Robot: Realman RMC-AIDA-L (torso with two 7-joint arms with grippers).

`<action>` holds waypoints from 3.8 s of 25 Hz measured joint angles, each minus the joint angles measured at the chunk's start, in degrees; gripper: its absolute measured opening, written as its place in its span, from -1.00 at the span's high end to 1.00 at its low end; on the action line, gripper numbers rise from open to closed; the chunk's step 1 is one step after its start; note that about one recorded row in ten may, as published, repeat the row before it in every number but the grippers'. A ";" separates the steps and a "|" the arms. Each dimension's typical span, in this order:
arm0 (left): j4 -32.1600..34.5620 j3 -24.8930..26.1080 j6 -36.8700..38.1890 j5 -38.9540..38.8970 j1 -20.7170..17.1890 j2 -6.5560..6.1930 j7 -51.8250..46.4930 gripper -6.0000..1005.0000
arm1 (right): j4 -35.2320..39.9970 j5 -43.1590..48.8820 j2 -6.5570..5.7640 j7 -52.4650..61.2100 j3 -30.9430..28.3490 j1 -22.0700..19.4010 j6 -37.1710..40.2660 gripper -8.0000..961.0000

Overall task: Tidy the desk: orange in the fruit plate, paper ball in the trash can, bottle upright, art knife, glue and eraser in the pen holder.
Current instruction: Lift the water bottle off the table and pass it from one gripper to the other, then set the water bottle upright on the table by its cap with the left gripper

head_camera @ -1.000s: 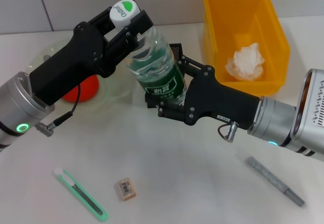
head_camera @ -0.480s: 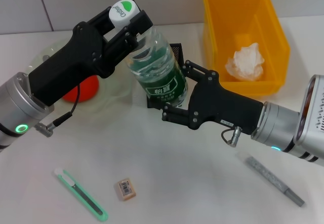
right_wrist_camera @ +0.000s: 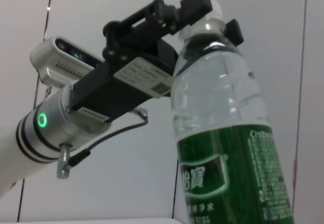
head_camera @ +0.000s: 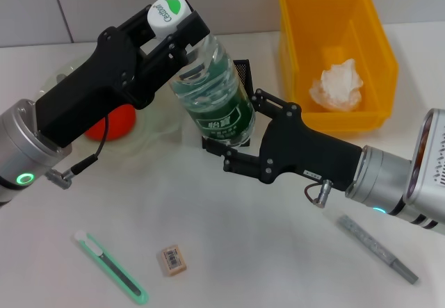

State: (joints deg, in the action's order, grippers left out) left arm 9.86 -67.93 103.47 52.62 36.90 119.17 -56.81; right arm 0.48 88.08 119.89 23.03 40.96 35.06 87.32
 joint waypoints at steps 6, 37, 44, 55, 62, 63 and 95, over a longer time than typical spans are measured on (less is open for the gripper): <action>-0.03 -0.03 0.91 -0.02 0.02 0.00 -0.14 0.12 | -1.30 0.00 0.00 -1.37 0.00 0.20 -0.23 -0.60; 0.65 0.21 0.94 -0.06 -0.22 0.01 0.23 0.11 | -0.56 -0.54 -0.09 -2.55 -2.21 -3.31 -1.01 -0.60; 1.59 0.57 -0.15 -0.06 -1.65 0.01 1.18 0.11 | 0.98 -0.55 -0.29 -2.55 -2.49 -5.95 -0.06 -0.60; 4.06 0.73 -1.49 -0.07 -6.15 -0.36 2.07 0.11 | 5.38 -0.54 -0.53 1.27 -3.62 -9.91 1.06 -0.60; 5.59 0.69 -1.64 0.08 -9.60 -0.46 2.77 0.11 | 6.00 -0.54 -0.53 2.58 -3.70 -9.91 1.15 -0.60; 5.62 0.25 -2.50 0.38 -10.22 -0.52 3.71 0.11 | 6.02 -0.54 -0.54 2.63 -3.69 -9.78 1.16 -0.60; 8.80 0.69 -9.18 0.47 -18.53 -2.64 6.95 0.11 | 6.65 -0.55 -0.53 3.43 -3.70 -9.49 -0.32 -0.60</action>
State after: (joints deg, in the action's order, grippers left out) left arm 18.65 -67.25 94.28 53.09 18.37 116.54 -49.85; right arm 7.12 87.53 119.35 26.46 37.26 25.56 87.01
